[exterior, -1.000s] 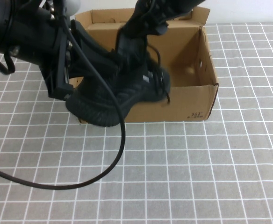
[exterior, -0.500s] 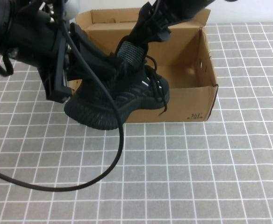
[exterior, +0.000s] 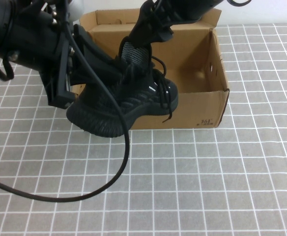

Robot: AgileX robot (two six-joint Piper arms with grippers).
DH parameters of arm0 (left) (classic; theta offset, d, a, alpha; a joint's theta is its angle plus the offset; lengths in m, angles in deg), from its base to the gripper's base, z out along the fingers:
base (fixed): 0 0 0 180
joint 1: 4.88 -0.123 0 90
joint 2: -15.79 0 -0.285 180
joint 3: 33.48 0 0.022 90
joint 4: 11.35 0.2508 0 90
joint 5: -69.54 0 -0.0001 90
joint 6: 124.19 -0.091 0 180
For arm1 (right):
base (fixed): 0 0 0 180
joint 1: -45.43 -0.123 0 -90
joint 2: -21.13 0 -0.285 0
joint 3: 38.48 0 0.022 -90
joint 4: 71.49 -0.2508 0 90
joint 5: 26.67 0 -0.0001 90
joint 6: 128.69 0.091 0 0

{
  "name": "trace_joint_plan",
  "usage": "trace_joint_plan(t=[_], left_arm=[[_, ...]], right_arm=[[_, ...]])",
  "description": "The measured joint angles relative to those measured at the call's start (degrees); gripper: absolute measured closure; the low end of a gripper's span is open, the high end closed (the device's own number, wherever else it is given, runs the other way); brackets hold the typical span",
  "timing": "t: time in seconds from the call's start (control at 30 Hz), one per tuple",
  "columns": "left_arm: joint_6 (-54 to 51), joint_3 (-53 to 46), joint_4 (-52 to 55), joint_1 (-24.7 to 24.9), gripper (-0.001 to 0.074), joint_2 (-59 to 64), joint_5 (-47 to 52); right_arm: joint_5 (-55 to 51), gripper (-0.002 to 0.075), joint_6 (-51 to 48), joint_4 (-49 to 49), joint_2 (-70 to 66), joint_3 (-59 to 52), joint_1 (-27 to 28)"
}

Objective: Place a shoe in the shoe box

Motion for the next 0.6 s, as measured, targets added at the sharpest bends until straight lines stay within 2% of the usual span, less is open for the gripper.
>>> trace_joint_plan(t=[0.6], left_arm=[[0.0, 0.0, 0.1, 0.0, 0.0699, 0.0, 0.1]], right_arm=[[0.0, 0.0206, 4.7, 1.8, 0.2, -1.1, -1.4]])
